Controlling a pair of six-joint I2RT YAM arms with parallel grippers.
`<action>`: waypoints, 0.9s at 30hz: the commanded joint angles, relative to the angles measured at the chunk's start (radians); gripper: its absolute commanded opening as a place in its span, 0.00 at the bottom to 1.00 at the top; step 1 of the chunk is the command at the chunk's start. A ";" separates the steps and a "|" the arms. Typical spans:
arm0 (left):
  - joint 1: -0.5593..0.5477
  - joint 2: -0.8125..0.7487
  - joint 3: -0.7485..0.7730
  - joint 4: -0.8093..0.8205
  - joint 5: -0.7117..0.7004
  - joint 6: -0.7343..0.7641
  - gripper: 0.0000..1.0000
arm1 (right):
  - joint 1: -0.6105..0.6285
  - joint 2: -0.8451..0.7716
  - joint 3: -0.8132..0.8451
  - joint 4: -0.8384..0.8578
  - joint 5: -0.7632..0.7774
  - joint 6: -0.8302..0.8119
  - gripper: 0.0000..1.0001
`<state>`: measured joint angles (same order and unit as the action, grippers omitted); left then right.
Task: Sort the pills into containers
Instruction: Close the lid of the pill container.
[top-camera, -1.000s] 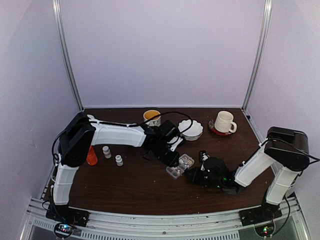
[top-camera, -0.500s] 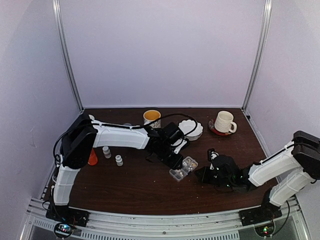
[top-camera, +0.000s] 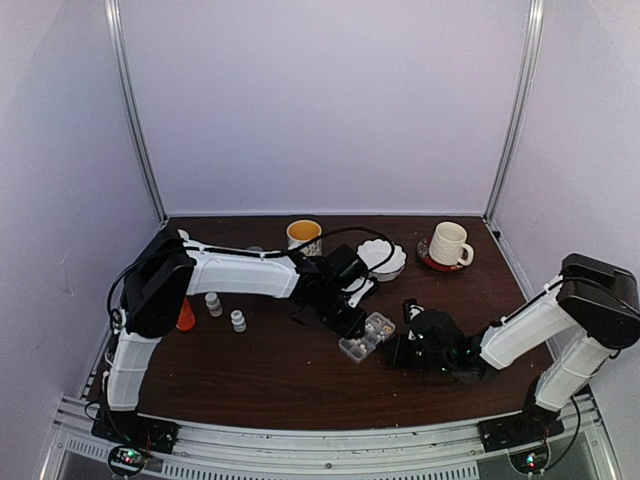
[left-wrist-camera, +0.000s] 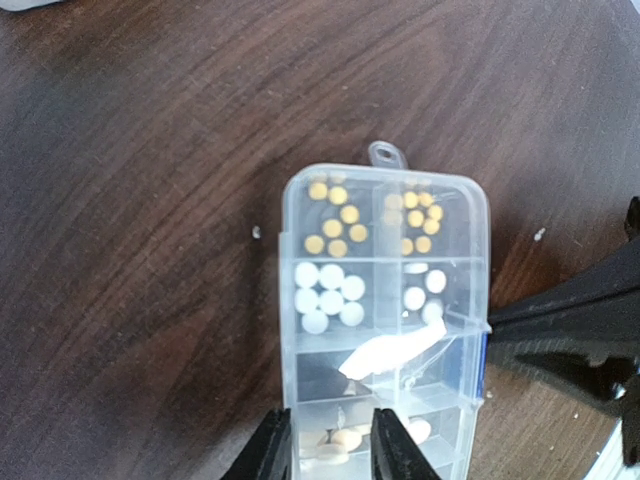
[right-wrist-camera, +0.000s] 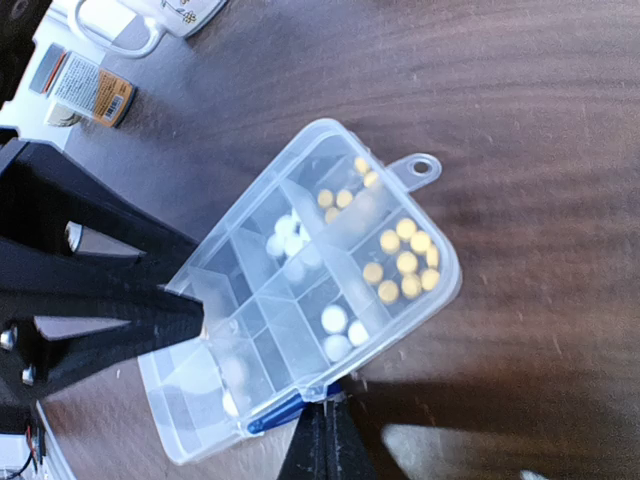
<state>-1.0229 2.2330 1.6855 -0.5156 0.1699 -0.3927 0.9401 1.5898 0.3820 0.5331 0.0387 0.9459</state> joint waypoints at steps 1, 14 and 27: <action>-0.025 0.081 -0.019 -0.083 0.056 0.008 0.29 | -0.007 0.109 0.079 -0.031 -0.025 -0.018 0.00; -0.050 0.102 0.010 -0.049 0.083 -0.037 0.29 | -0.013 0.070 0.068 0.029 -0.084 -0.049 0.00; -0.039 0.079 0.036 -0.083 0.009 -0.065 0.35 | -0.012 -0.053 0.066 -0.122 -0.022 -0.123 0.00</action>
<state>-1.0077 2.2597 1.7424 -0.5659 0.1707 -0.4488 0.9215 1.6203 0.4442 0.4931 0.0185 0.8772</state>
